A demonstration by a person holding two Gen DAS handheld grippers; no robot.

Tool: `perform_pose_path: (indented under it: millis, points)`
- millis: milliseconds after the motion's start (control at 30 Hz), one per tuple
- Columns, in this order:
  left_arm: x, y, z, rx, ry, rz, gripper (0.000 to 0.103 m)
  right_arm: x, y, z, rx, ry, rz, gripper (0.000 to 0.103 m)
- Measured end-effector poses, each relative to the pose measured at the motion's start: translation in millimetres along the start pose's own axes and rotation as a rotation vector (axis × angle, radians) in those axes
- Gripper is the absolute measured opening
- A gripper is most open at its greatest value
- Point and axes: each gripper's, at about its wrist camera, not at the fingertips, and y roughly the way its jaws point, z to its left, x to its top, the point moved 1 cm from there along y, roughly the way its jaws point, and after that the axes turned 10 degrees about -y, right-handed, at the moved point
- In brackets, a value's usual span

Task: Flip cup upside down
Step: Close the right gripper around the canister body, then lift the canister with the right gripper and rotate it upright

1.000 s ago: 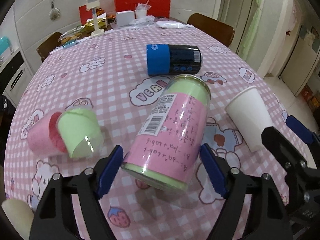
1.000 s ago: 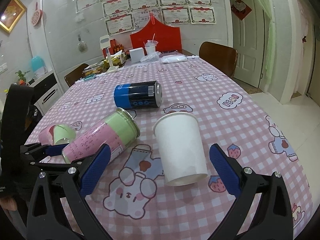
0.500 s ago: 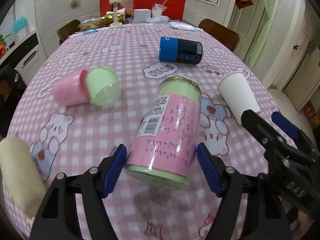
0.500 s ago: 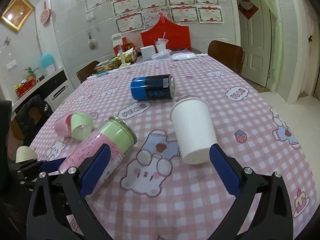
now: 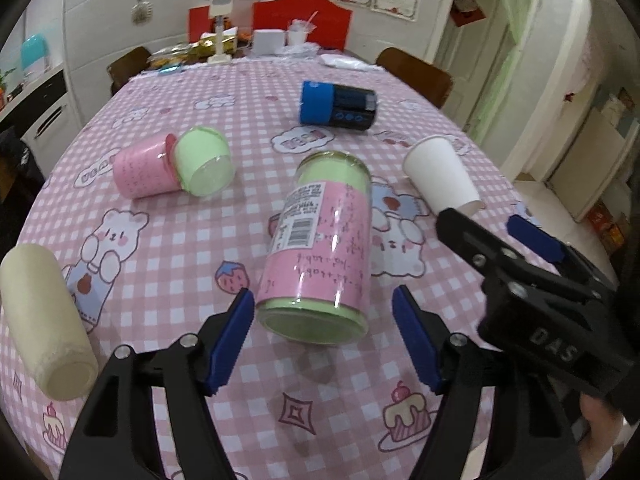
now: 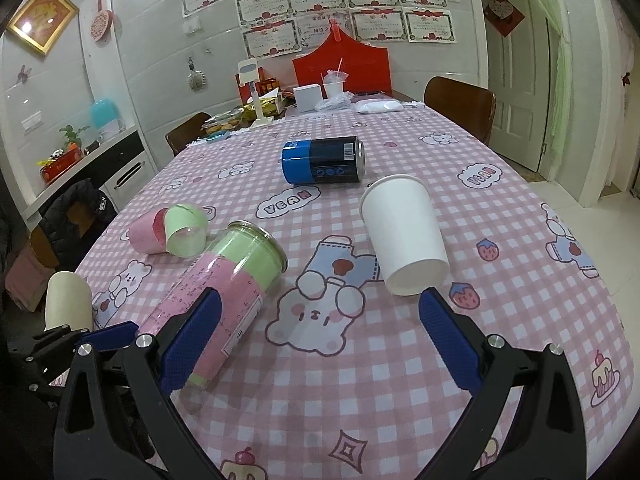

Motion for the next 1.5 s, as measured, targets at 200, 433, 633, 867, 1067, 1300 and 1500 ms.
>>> perform_pose_path:
  millis: [200, 433, 633, 867, 1067, 1300, 1500]
  points:
    - [11, -8, 17, -0.026, 0.005, -0.012, 0.071, 9, 5, 7, 0.026, 0.02, 0.018, 0.095]
    - [36, -12, 62, 0.133, -0.04, -0.083, 0.071, 26, 29, 33, -0.023, -0.023, 0.067, 0.095]
    - [68, -5, 92, 0.202, -0.058, -0.098, 0.071, 35, 67, 44, 0.051, 0.028, 0.19, 0.095]
    - [84, 10, 110, 0.183, -0.064, -0.07, 0.071, 43, 108, 44, 0.122, 0.111, 0.336, 0.095]
    - [89, 15, 114, 0.181, -0.049, -0.076, 0.071, 42, 127, 39, 0.179, 0.182, 0.419, 0.093]
    - [92, 20, 119, 0.173, -0.051, -0.061, 0.071, 44, 131, 36, 0.199, 0.183, 0.446, 0.078]
    - [92, 18, 119, 0.171, -0.058, -0.068, 0.071, 48, 130, 39, 0.199, 0.136, 0.426, 0.076]
